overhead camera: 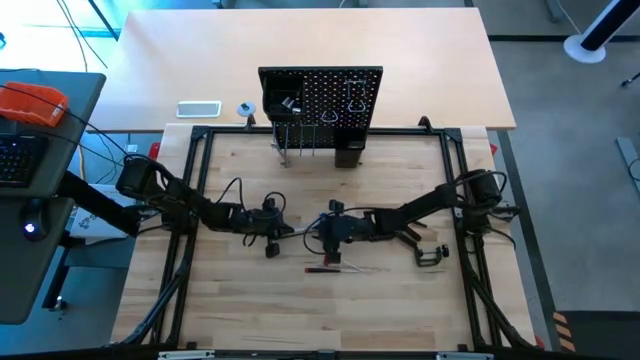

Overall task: Hang tools onto peg board
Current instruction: Hang the wrench on the pegboard

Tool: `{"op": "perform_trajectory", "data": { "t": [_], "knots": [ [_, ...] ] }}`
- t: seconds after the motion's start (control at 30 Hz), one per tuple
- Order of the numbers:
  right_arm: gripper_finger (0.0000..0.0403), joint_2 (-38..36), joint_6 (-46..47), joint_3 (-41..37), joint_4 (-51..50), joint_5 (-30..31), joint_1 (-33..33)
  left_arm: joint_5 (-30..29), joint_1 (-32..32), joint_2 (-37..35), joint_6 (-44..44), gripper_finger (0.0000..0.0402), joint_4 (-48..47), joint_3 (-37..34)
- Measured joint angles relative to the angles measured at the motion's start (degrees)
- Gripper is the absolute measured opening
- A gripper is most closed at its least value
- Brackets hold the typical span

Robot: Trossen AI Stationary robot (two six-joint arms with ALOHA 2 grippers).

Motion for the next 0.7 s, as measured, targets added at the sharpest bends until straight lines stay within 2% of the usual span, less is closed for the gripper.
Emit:
{"op": "perform_trajectory", "data": {
  "t": [0.23, 0.47, 0.7],
  "knots": [
    [0.0109, 0.0, 0.1, 0.0, -0.6, -4.3, -3.2, 1.1, 0.0, 0.0, 0.6, 0.0001, -1.6, 1.8],
    [0.0109, 0.0, 1.4, 0.0, -4.8, -7.7, -3.6, 3.7, -0.1, 0.0, 1.0, 0.0001, -3.5, 3.2],
    [0.0109, 0.0, 2.1, 0.0, -7.1, -10.7, -3.4, 3.3, -1.2, 0.0, 1.1, 0.0001, -3.6, 3.4]
  ]
}}
